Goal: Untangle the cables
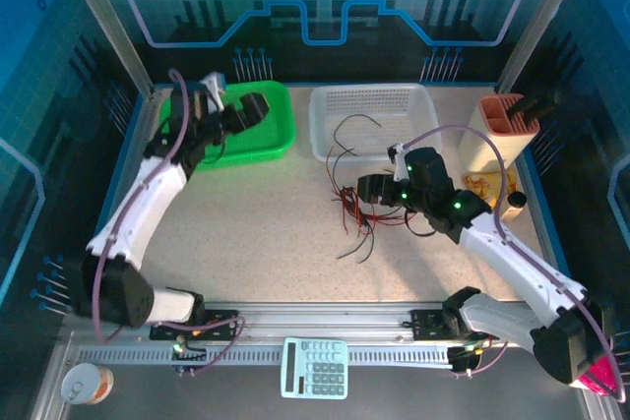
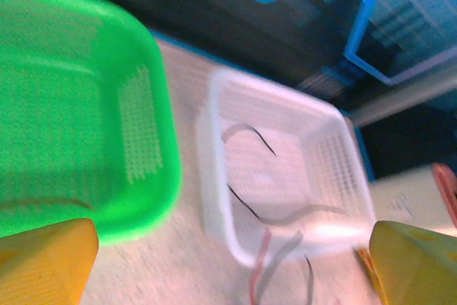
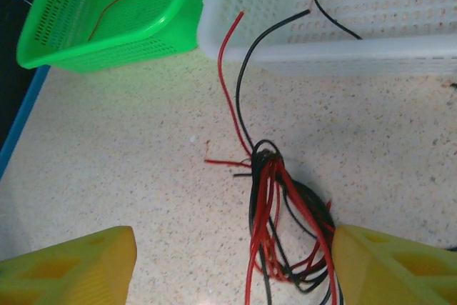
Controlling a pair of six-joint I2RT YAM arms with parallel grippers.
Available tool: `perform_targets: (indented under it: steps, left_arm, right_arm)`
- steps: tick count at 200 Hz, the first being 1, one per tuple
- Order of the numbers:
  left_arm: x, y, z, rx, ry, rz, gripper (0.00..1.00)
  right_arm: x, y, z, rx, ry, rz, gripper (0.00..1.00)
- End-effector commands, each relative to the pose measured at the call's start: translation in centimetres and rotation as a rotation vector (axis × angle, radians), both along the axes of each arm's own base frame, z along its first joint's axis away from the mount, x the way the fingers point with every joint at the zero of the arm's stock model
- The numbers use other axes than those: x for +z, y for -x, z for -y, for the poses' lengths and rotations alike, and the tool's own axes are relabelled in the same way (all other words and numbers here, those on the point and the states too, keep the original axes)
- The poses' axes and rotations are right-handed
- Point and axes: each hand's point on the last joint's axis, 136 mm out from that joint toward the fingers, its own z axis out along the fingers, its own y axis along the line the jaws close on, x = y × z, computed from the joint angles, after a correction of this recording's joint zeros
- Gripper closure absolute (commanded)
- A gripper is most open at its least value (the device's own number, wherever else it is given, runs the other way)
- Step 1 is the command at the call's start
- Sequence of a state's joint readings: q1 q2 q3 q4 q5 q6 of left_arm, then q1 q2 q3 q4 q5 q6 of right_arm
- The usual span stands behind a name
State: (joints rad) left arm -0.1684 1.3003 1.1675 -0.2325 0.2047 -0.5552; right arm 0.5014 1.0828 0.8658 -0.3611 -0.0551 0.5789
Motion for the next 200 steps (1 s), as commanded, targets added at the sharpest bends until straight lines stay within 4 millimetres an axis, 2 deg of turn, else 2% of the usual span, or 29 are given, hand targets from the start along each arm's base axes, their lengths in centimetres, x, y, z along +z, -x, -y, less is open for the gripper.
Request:
perform_targets:
  steps: [1,20,35,57,81,128,200]
  left_arm:
    - [0.9,3.4,3.1,-0.063,0.111,0.07,0.01]
    - [-1.9,6.2,4.0,-0.062,0.091,0.065,0.01]
    - [-4.0,7.5,4.0,-0.048,0.091,0.046,0.01]
    - [-6.9,8.6,3.8,-0.04,0.111,-0.003,0.01]
    - [-8.6,9.1,3.8,-0.043,0.089,-0.043,0.01]
    - [-9.3,8.7,3.9,-0.04,0.078,-0.054,0.01]
    - [-9.1,8.4,4.3,-0.058,0.072,-0.043,0.01]
  right_arm:
    - [2.0,-2.9,-0.7,-0.035,-0.06,0.035,0.32]
    - [1.1,-4.8,-1.1,-0.057,-0.05,0.0,0.34]
    - [0.3,-6.1,-1.1,-0.082,-0.031,-0.023,0.36]
    - [-1.0,-6.9,-0.3,-0.125,0.016,-0.038,0.37]
    - [-2.6,-7.0,0.7,-0.148,0.027,-0.064,0.38]
    - [-3.9,-7.9,-0.6,-0.118,-0.011,-0.104,0.38]
    - [-3.1,-11.7,-2.7,-0.134,-0.051,-0.112,0.47]
